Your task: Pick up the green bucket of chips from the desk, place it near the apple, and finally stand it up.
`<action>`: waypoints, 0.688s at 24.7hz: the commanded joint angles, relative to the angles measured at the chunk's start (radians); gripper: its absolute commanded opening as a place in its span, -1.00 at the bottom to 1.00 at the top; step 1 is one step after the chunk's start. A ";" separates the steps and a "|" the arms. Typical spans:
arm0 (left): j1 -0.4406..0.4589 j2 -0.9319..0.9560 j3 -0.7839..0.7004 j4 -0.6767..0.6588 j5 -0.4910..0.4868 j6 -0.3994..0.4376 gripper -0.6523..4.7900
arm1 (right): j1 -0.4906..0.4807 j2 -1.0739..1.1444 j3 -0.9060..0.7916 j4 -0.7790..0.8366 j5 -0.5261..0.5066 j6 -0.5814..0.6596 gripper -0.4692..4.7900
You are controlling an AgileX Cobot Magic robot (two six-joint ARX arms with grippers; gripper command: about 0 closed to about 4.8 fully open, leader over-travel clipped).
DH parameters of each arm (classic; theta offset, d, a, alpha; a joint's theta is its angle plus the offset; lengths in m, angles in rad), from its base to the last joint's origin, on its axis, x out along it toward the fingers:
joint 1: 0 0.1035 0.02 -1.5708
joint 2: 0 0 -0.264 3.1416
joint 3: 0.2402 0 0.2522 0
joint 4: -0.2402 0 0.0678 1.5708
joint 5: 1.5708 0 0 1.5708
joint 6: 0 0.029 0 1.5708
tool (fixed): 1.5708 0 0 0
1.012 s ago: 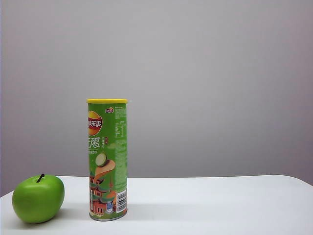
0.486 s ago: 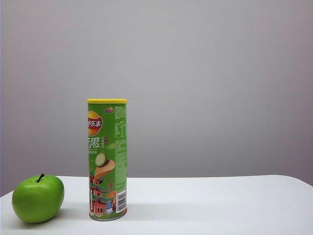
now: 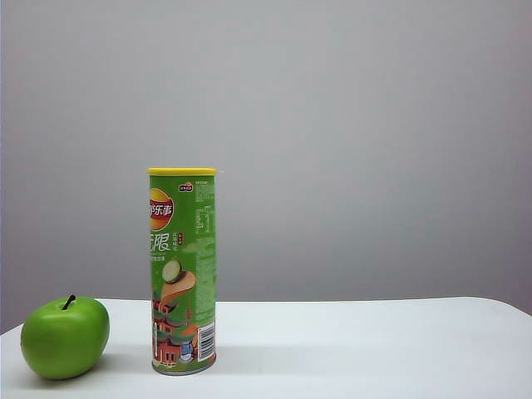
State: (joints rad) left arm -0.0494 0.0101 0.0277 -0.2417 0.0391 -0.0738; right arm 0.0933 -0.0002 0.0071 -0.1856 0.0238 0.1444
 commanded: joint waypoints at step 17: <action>-0.001 0.002 -0.008 0.018 -0.050 0.035 -0.37 | -0.001 0.000 -0.006 0.003 -0.001 0.016 -0.82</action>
State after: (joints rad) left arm -0.0498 0.0132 0.0223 -0.2214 -0.0090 -0.0380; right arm 0.0929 -0.0002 0.0071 -0.1856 0.0223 0.1570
